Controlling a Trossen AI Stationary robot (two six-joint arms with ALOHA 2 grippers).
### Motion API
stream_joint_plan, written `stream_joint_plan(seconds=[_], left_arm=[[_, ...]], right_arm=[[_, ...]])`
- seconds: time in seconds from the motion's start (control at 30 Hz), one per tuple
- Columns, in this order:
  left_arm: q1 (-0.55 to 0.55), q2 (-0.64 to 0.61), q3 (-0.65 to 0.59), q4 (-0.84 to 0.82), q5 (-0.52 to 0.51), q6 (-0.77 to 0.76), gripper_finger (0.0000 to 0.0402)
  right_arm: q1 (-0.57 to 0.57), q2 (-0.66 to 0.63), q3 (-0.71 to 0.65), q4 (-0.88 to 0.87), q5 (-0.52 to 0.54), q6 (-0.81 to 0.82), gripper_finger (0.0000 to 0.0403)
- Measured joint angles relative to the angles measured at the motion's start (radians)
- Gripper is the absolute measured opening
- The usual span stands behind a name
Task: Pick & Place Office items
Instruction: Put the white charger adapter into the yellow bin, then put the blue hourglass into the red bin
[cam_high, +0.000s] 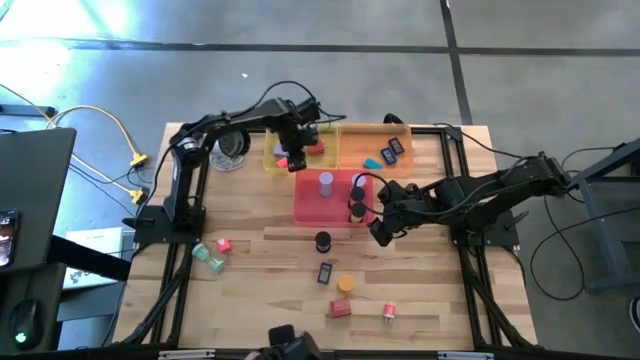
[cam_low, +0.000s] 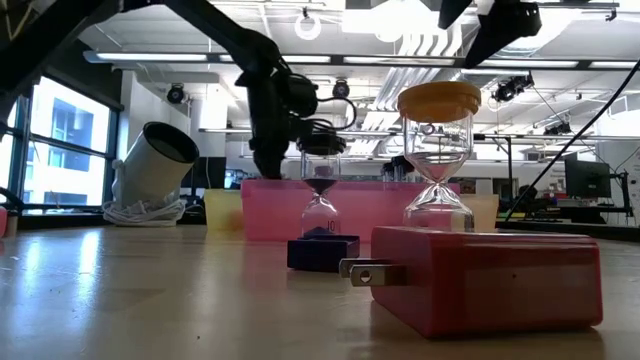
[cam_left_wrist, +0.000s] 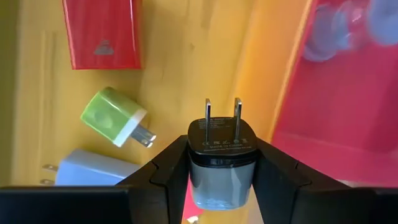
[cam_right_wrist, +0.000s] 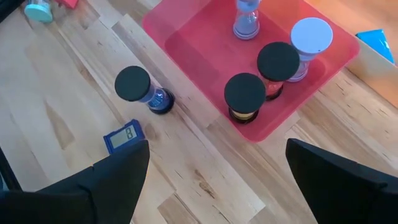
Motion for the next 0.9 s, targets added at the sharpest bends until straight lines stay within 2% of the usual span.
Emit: stream_joint_plan(seconds=[0.2,0.57,0.77,0.9], left_arm=[[-0.020,0.014,0.000,0.013,-0.067,0.047,0.0146],[-0.031,0.015,0.000,0.033,-0.075,0.044,0.0237],[-0.033,-0.014,0.000,0.011,-0.256,0.024,0.0245],[-0.058,-0.095,0.000,-0.057,-0.284,0.063,0.0245]], right_arm=[[0.001,0.000,0.000,-0.013,0.000,0.000,0.0366],[0.001,0.000,0.000,-0.028,-0.001,-0.020,0.0366],[0.001,0.000,0.000,-0.029,-0.004,-0.050,0.0366],[0.001,0.000,0.000,-0.030,-0.004,-0.078,0.0366]])
